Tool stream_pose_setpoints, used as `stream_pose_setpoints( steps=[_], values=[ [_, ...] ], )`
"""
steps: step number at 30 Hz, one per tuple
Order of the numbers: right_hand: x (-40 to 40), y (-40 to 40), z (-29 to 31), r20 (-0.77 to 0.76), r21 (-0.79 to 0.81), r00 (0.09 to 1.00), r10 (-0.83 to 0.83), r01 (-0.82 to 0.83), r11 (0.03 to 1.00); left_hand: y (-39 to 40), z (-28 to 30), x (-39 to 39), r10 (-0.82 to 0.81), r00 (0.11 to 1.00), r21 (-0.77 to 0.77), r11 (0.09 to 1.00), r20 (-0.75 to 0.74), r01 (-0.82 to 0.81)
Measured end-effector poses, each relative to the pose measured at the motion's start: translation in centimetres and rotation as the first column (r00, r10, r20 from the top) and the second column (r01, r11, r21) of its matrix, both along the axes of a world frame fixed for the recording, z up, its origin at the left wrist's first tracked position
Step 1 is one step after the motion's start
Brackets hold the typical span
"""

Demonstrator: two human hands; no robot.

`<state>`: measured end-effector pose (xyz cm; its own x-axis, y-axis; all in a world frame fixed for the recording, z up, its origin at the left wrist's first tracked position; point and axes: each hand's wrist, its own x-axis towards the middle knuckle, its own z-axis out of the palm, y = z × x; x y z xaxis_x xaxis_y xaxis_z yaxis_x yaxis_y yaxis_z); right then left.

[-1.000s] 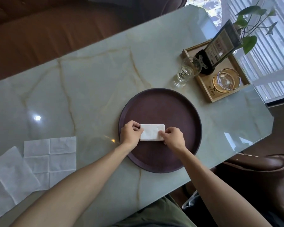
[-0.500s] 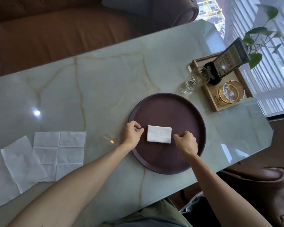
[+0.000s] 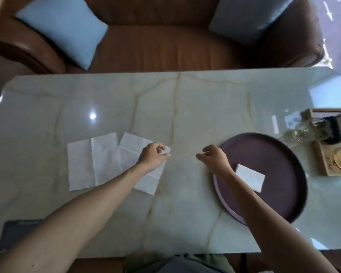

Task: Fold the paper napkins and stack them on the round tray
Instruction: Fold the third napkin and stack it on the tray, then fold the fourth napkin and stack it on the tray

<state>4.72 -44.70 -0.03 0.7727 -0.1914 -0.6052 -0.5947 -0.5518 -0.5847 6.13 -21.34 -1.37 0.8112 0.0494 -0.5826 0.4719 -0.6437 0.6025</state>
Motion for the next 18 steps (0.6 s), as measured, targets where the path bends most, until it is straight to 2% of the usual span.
stream_pose_setpoints(
  steps=[4, 8, 10, 13, 18],
  values=[
    [0.7, 6.7, -0.6, -0.096, 0.081, 0.991, 0.089, -0.081, 0.993, 7.6, 0.4, -0.5, 0.067, 0.998, 0.042, 0.997, -0.002, -0.067],
    [0.4, 11.8, -2.2, -0.174, 0.098, 0.983, 0.053, -0.036, 0.995, 13.3, 0.2, -0.6, 0.149, 0.989, 0.051, 0.988, -0.024, -0.147],
    [0.1, 14.0, -2.7, -0.201, 0.102, 0.979, -0.021, 0.042, 0.994, 15.5, -0.3, -0.5, 0.186, 0.982, 0.042, 0.982, -0.037, -0.184],
    [-0.7, 16.0, -3.9, -0.259, 0.085, 0.941, -0.219, 0.248, 0.965, 17.6, -1.2, -0.3, 0.203, 0.976, 0.04, 0.979, -0.076, -0.201],
    [-2.2, 18.8, -5.1, -0.313, 0.069, 0.804, -0.506, 0.55, 0.832, 18.8, -3.0, -0.1, 0.171, 0.975, 0.032, 0.985, -0.145, -0.168]
  ],
)
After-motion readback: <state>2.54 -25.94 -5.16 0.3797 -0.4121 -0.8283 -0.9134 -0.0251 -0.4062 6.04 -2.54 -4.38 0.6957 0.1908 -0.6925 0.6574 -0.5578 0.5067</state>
